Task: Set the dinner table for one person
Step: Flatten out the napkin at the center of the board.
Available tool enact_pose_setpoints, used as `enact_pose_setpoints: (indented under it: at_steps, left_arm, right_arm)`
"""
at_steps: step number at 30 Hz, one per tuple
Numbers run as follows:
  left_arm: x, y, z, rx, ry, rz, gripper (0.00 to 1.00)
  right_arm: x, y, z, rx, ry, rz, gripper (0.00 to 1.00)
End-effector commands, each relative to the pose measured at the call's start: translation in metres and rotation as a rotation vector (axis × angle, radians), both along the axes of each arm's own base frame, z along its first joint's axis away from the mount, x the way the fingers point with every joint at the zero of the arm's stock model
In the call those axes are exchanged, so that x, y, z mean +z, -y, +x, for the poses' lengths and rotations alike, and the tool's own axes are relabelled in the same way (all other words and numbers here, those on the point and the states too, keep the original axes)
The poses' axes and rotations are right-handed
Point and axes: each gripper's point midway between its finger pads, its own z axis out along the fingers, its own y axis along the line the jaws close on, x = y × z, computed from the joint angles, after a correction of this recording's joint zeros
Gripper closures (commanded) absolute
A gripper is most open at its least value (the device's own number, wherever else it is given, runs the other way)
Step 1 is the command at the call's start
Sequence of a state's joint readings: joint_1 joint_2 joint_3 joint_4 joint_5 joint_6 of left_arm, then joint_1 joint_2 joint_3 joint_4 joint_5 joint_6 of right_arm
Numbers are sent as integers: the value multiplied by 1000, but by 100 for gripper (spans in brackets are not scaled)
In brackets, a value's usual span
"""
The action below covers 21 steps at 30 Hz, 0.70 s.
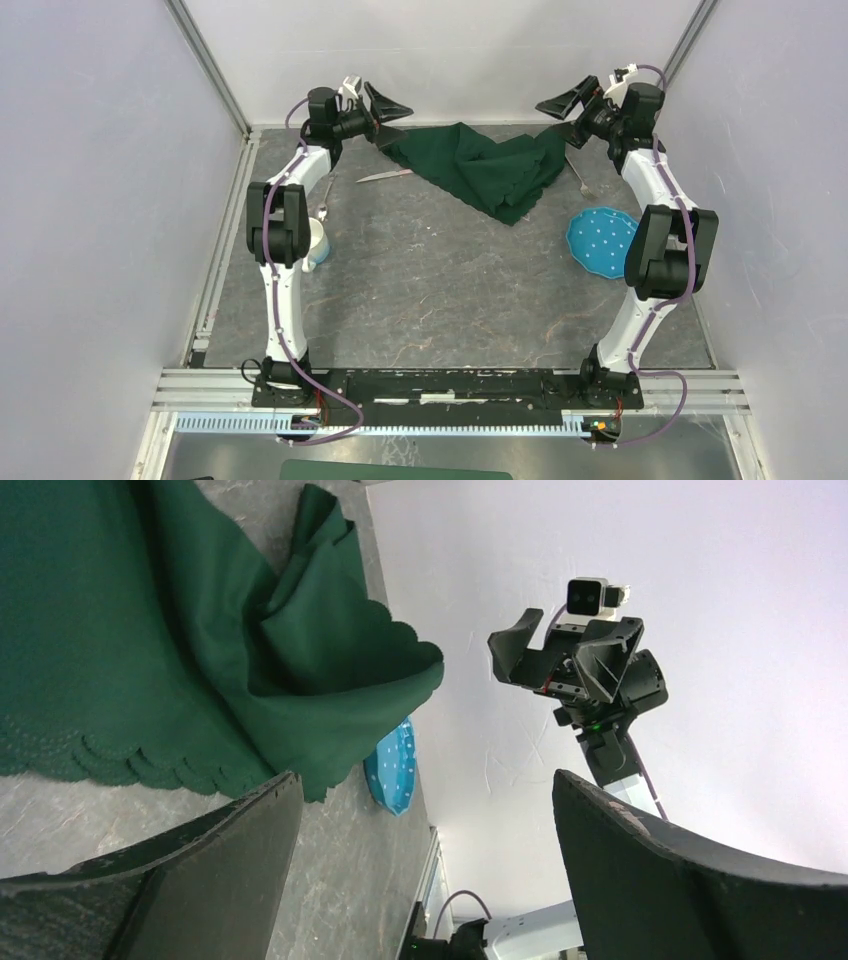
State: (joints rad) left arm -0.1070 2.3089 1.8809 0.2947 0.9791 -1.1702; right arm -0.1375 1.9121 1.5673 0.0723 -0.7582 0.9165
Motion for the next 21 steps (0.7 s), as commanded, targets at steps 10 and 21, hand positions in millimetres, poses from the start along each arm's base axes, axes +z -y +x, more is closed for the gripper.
enact_pose_setpoints:
  at_steps: [10,21]
  left_arm:
    - [-25,17,-14,-59,-43,-42,0]
    - [-52,52,-30,-129,-174,-207,0]
  right_arm:
    - [-34,13,-23,-9,-167,-206,2]
    - [-53,18,-21,2,-229,-259,2]
